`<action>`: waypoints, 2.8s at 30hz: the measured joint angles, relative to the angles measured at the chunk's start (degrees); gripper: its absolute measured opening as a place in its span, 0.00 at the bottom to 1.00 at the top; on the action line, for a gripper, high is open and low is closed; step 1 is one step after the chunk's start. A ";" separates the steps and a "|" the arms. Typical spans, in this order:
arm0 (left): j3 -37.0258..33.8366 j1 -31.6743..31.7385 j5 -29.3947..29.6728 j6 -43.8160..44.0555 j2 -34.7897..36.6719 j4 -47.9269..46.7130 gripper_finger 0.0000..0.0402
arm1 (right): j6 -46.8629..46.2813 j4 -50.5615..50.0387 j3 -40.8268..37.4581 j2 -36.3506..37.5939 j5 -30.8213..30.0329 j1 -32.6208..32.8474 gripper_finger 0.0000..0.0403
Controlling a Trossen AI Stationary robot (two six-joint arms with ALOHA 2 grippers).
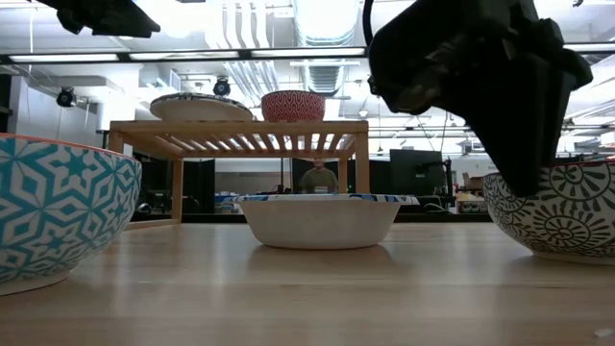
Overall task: Place and stack bowls onto a shelf
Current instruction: Stack the red pattern bowl on top of the blue pattern bowl on the shelf
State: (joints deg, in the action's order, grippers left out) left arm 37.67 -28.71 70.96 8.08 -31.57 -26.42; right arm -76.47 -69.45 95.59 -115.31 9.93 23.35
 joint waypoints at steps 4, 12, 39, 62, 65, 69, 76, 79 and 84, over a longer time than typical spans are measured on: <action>0.00 0.00 -0.01 0.04 -0.04 0.11 0.57 | 0.19 -0.08 0.00 0.00 0.42 0.03 0.04; 0.00 0.00 0.00 -0.02 -0.61 0.31 0.57 | 3.34 -4.04 4.50 0.11 0.90 0.00 0.03; 0.07 0.00 0.04 -0.37 -1.09 0.66 0.57 | 59.94 -9.86 37.91 7.78 -24.55 -8.20 0.03; 0.09 0.02 0.50 -0.67 -1.70 0.61 0.57 | 141.87 -10.59 37.99 7.17 -33.14 -31.33 0.03; 0.09 0.02 1.74 -1.01 -1.66 1.04 0.57 | 143.82 -9.34 37.99 7.17 -27.33 -34.95 0.03; 0.09 0.04 2.51 -1.09 -1.70 1.40 0.57 | 144.02 -9.26 37.76 7.09 -21.89 -37.68 0.03; 0.09 0.04 2.67 -1.55 -1.66 1.47 0.57 | 145.76 -8.98 37.14 6.78 -19.37 -38.14 0.03; 0.09 0.04 2.67 -1.55 -1.73 1.49 0.57 | 144.76 -8.84 36.27 6.78 -18.35 -38.10 0.03; 0.09 0.04 2.67 -1.57 -1.70 1.49 0.57 | 144.63 -6.59 34.45 6.75 -18.49 -38.03 0.03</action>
State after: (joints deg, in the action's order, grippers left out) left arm 37.76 -28.67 73.63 6.50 -33.28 -24.93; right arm 68.16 -76.04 130.04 -108.55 -8.56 -14.68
